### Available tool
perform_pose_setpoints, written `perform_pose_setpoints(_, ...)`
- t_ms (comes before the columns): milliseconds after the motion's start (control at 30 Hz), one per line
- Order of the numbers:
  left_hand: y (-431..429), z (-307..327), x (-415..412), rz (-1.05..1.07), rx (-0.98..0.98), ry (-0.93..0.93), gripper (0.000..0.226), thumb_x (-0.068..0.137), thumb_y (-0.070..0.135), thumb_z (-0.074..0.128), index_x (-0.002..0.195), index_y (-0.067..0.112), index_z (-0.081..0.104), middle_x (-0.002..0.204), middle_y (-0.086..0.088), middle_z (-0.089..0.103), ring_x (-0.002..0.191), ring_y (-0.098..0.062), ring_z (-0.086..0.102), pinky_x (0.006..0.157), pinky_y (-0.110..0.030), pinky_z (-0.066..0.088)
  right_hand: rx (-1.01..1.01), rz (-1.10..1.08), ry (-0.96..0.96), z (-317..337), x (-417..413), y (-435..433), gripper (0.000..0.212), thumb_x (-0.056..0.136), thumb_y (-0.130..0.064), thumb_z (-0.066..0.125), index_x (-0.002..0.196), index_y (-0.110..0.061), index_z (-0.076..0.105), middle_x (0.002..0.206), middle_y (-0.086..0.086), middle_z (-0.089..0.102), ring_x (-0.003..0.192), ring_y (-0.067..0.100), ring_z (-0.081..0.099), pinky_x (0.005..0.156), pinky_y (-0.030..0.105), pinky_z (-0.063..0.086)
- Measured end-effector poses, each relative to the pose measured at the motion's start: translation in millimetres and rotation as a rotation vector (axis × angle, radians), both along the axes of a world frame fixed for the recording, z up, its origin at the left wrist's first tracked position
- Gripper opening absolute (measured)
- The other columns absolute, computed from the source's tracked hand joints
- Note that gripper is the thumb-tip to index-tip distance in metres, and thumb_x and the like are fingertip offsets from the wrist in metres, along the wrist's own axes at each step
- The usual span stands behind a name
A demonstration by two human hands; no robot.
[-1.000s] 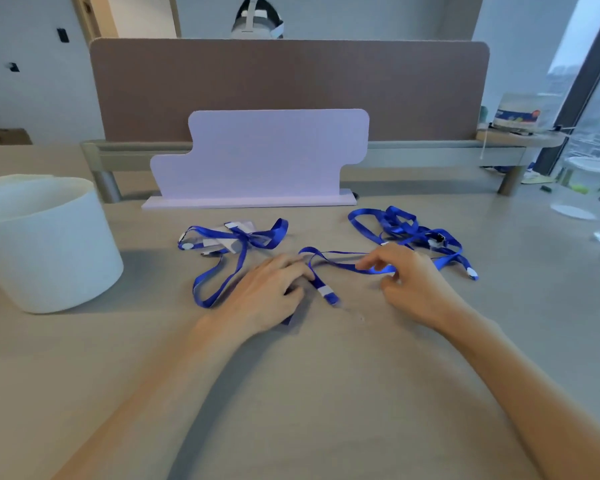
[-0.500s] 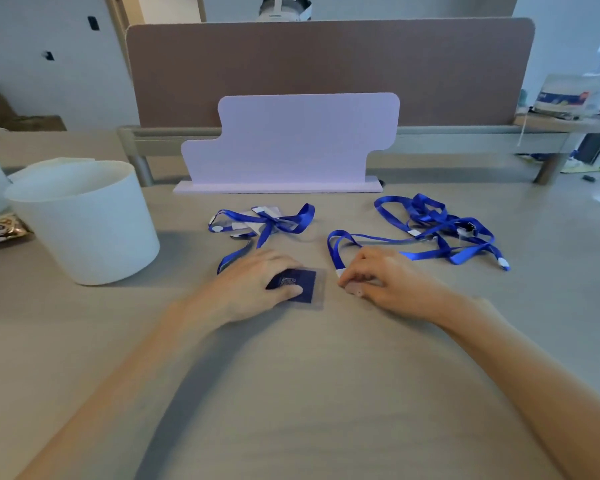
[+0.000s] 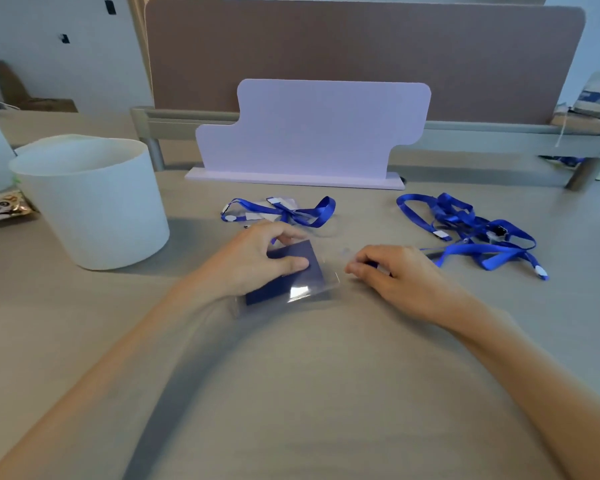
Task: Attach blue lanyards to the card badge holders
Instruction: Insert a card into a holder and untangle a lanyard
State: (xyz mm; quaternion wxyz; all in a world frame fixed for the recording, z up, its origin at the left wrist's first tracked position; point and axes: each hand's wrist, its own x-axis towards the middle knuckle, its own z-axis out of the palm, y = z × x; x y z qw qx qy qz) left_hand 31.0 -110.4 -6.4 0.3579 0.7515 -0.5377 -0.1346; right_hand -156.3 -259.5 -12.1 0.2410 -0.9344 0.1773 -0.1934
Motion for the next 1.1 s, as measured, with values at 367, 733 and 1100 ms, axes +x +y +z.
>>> perform_pose_setpoints(367, 1.1, 4.1, -21.8, -0.006, -0.079, 0.019, 0.018, 0.081, 0.047, 0.070, 0.097, 0.043, 0.064, 0.092, 0.017, 0.063, 0.087, -0.011, 0.057, 0.088, -0.028, 0.047, 0.071, 0.029, 0.092, 4.9, -14.9, -3.2, 0.023, 0.095, -0.022, 0.054, 0.080, -0.033, 0.068, 0.085, -0.017, 0.071, 0.084, -0.003, 0.063, 0.072, 0.013, 0.045)
perform_pose_setpoints(733, 0.0, 2.7, -25.4, -0.018, -0.082, 0.037, 0.023, 0.081, 0.043, 0.072, 0.103, 0.044, 0.064, 0.086, 0.036, 0.060, 0.085, 0.009, 0.054, 0.080, -0.014, 0.041, 0.325, 0.226, 0.206, 17.5, -22.8, 5.2, 0.027, 0.088, -0.019, 0.053, 0.061, -0.024, 0.058, 0.059, -0.011, 0.053, 0.054, 0.003, 0.040, 0.055, 0.015, 0.031)
perform_pose_setpoints(1100, -1.1, 3.2, -20.9, -0.049, -0.091, 0.053, 0.030, 0.082, 0.044, 0.071, 0.110, 0.036, 0.066, 0.097, 0.019, 0.064, 0.078, 0.003, 0.054, 0.083, -0.024, 0.046, 0.460, 0.259, 0.105, 15.5, -21.1, 3.0, 0.025, 0.087, -0.024, 0.042, 0.063, -0.017, 0.043, 0.067, 0.005, 0.035, 0.062, 0.019, 0.026, 0.056, 0.026, 0.026)
